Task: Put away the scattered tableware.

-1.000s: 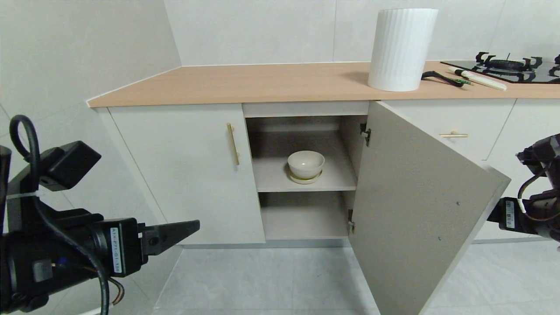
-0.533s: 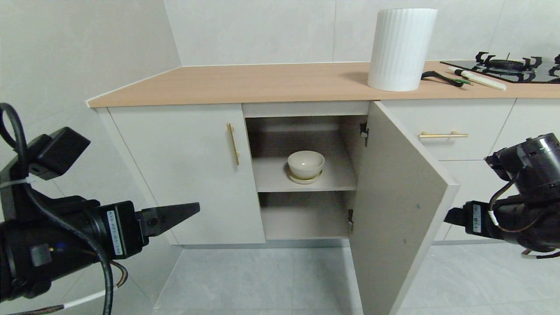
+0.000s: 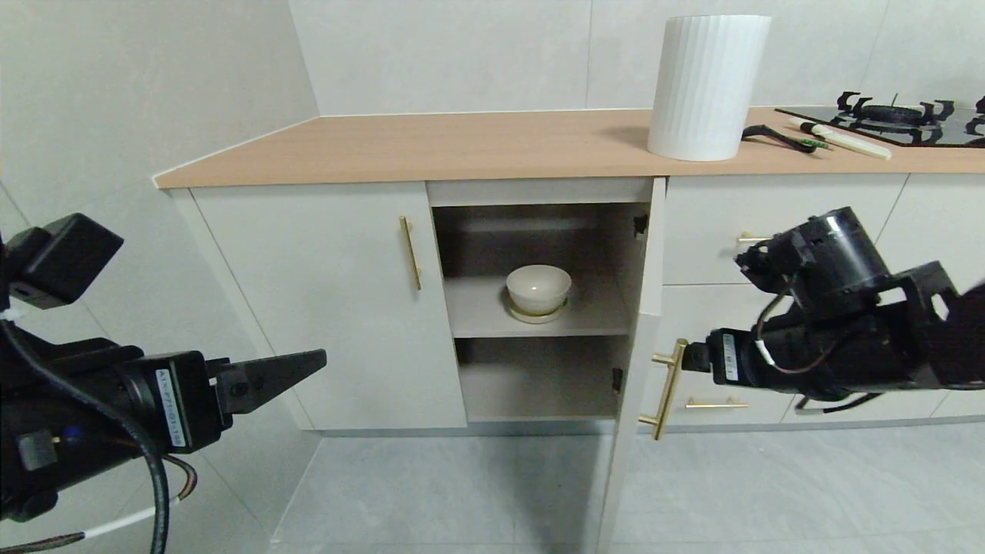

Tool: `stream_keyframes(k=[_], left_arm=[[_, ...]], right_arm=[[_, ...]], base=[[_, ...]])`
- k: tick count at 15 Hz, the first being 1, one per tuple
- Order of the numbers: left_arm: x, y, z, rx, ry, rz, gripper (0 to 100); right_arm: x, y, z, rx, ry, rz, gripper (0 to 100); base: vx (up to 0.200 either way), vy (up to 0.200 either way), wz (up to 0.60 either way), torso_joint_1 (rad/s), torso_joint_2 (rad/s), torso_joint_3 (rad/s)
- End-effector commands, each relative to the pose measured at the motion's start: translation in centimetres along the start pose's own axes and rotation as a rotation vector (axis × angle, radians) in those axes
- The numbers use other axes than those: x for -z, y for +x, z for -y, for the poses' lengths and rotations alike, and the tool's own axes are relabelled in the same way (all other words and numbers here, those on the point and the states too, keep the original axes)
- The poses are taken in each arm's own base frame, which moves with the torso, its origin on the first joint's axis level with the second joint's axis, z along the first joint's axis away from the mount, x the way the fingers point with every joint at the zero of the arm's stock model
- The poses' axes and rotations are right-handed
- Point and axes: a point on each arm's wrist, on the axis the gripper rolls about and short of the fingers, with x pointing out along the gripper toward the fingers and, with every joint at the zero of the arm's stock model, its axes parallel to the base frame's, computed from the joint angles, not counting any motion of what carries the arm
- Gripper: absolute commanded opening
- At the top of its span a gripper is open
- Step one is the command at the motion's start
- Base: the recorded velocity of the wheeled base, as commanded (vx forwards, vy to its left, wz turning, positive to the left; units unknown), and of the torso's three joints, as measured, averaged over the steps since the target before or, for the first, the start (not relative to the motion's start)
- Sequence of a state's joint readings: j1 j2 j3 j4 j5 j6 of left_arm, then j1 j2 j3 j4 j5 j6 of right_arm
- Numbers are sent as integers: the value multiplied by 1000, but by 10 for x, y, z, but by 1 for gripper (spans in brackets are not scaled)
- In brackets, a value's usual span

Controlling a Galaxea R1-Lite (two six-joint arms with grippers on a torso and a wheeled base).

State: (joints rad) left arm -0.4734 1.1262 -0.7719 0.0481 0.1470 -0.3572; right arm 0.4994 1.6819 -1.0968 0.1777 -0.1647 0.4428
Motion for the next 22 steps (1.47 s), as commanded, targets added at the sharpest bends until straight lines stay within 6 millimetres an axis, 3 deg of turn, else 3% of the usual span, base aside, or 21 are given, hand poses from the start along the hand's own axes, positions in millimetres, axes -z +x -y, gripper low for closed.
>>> stream_keyframes(k=[1,3,7,14,22], left_arm=[[-1,-3,-1,0,-2,8,100],[1,3,0,-4,2,-11,100],[7,19,5,3,19,-77,100],[11,27,5,-13,22,-110,100],[12,30,5,-19,23,-117,100]], right_arm=[[-17,46,-20,-13,-49,-29,100],[-24,60,-33,-44,-63,-25,100],[-15,66,-50,-99,-91,-56,100],[-12,92,-55,-112,-53,-18,100],[-14,107,-62,-156,51,43,100]], base=[[0,0,0,0,0,0],[0,0,0,0,0,0],[0,0,0,0,0,0],[0,0,0,0,0,0],[200,0,0,4,3,-1]])
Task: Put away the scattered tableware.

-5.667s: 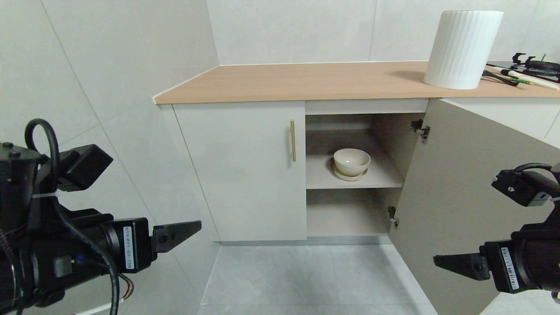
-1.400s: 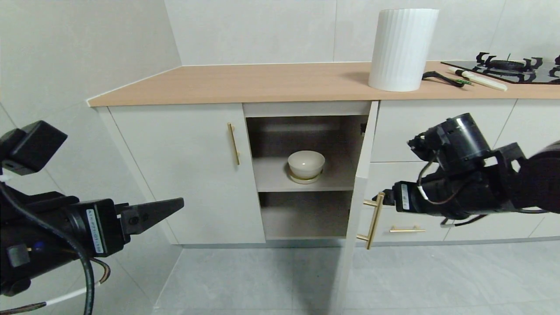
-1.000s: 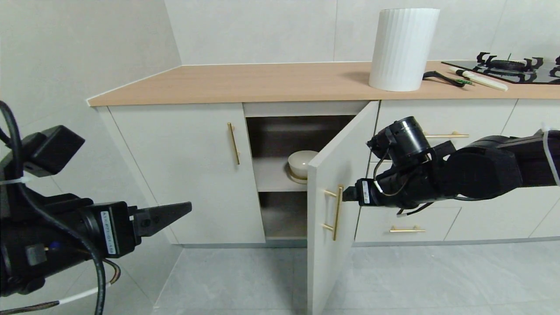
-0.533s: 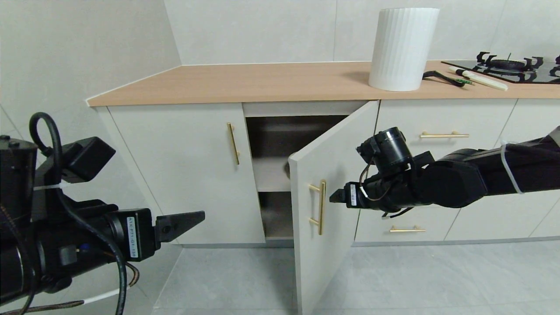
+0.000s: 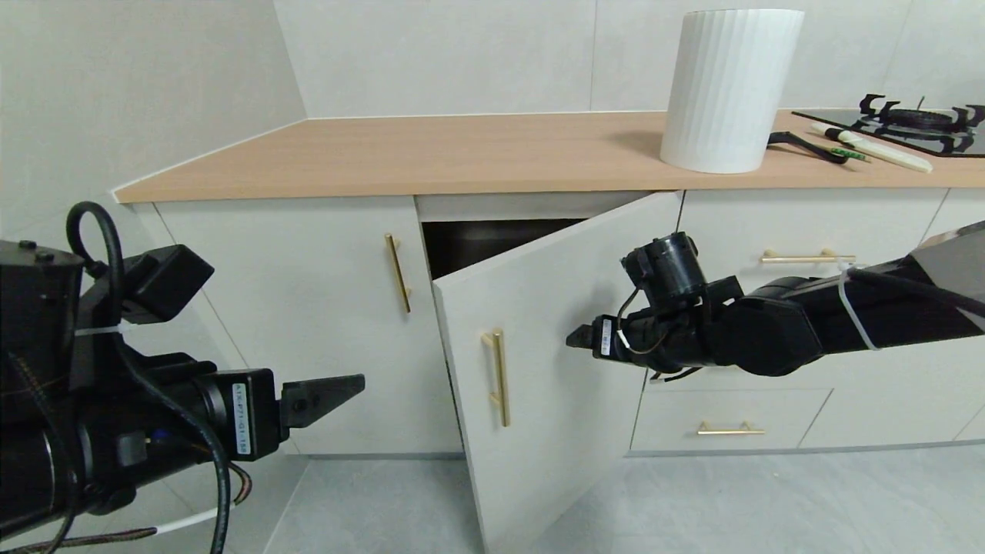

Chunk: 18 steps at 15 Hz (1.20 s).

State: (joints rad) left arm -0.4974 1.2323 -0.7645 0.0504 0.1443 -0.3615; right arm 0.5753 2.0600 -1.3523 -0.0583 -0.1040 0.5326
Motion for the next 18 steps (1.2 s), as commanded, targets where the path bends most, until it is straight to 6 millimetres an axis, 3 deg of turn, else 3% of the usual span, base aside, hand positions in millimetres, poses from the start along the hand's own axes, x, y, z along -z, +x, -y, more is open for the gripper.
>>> stream_keyframes(k=[1,7,10,18], left_arm=[[0,2,0,-3,-2,-4,100],[1,1,-1,-6,-2,-3,100],[1,2,-1,-6,-2,-3,100],[2,1,-1,-12,0,-4,100]], right_arm=[[4,2,-6,-17,12,-1,100],[5,14,-25,-60,132,18,100],[-5,20,-32,-78,244,51,100],[-18,55,-27,71,338,208,100]], base=[[200,0,0,2,2,-2],[0,0,0,0,0,0],[0,0,0,0,0,0],[0,0,0,0,0,0]])
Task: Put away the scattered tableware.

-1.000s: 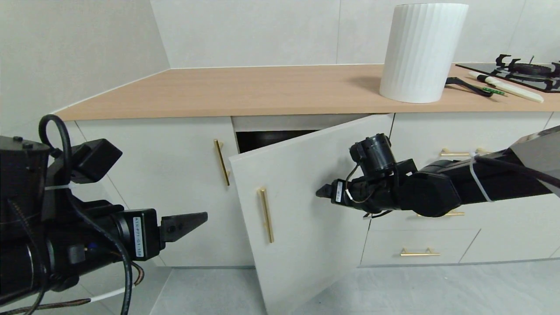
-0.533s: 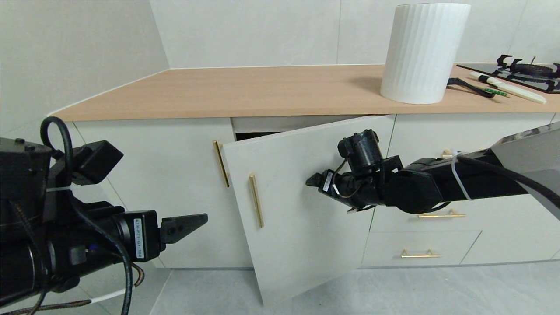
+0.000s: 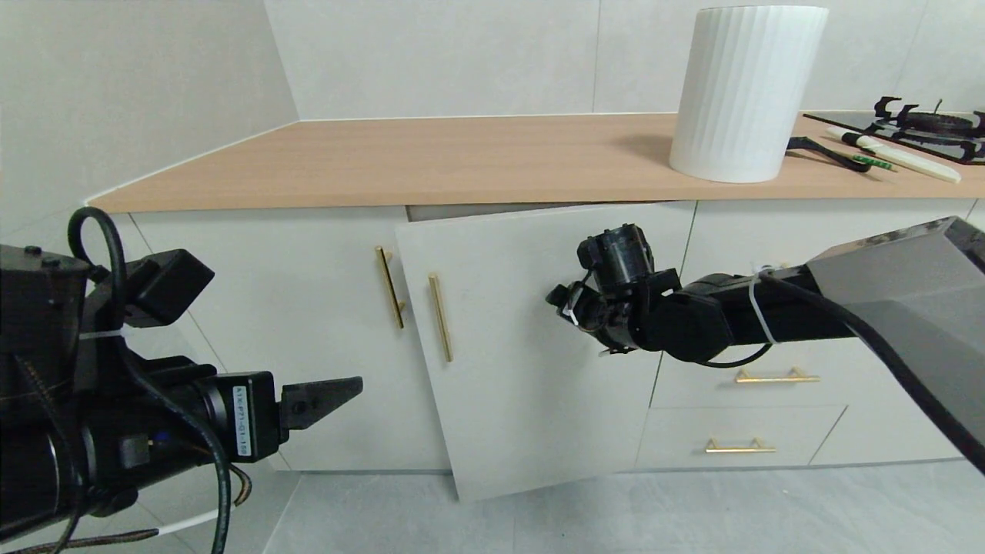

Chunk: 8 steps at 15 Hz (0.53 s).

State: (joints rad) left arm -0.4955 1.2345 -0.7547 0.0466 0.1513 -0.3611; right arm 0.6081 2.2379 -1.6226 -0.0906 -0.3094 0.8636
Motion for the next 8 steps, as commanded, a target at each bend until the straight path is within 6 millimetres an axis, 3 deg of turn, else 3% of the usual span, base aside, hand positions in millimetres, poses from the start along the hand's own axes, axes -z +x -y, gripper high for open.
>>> stream_keyframes(k=[1,8], left_arm=[[2,2,-1,-6,4,-9,100],[2,2,-1,-5,5,-11,100]], right_arm=[[-2,17,7,41,8,36,100],[-8,26,12,72,22,78,100]], base=[[0,0,0,0,0,0],[0,0,0,0,0,0]])
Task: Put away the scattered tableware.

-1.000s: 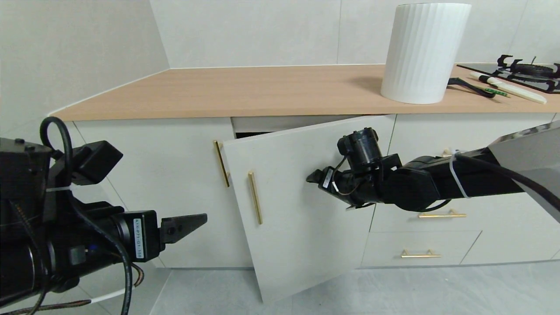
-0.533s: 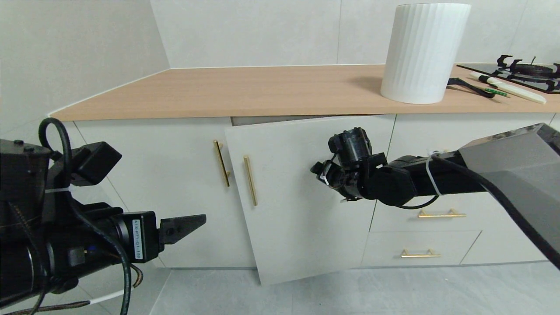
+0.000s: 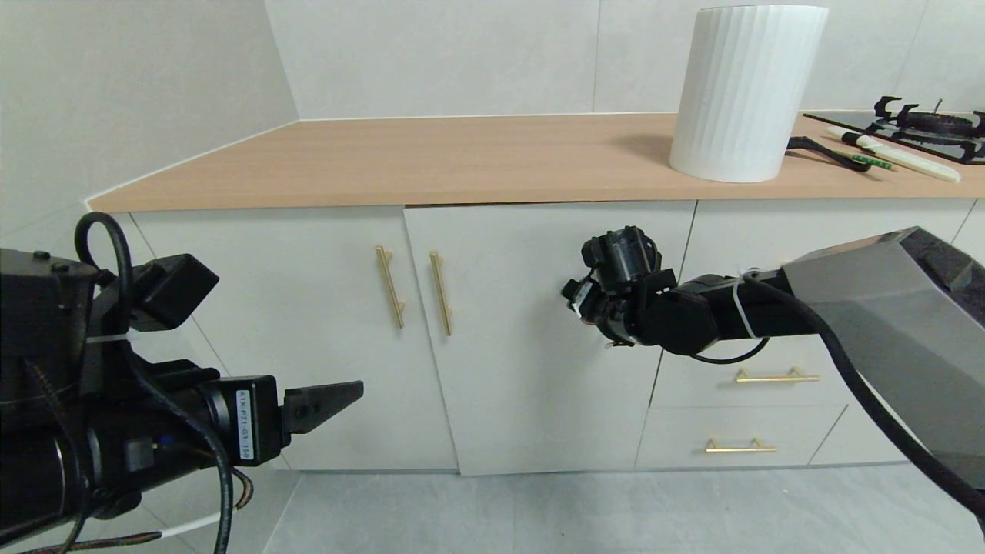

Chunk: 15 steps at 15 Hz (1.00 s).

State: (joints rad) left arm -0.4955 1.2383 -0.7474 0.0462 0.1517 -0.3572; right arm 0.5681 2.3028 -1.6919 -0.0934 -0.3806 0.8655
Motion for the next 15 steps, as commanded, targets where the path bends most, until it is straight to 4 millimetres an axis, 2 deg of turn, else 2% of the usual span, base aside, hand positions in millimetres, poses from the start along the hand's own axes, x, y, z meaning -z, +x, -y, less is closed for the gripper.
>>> stream_keyframes(k=[1,5,8,10,11,13,14,15], left_arm=[[0,0,0,-1,0,-1,100],[0,0,0,-1,0,-1,100],[0,0,0,0,0,0,100],[0,0,0,0,0,2,100],[0,0,0,0,0,0,100],[0,0,0,1,-1,3,100],[0,-1,0,1,-1,3,100],[0,-1,0,1,-1,3,100]], right_arm=[[1,3,1,4,0,1,100],[-2,16,6,45,8,47,100],[-3,12,4,41,6,43,100],[-4,-11,7,5,-6,-29,100],[0,-30,8,-46,-22,-111,100],[0,-71,22,-179,-84,-296,100],[0,-84,27,-261,-140,-351,100],[2,-88,30,-298,-173,-358,100]], base=[[0,0,0,0,0,0],[0,0,0,0,0,0],[0,0,0,0,0,0],[0,0,0,0,0,0],[0,0,0,0,0,0],[0,0,0,0,0,0],[0,0,0,0,0,0],[0,0,0,0,0,0]])
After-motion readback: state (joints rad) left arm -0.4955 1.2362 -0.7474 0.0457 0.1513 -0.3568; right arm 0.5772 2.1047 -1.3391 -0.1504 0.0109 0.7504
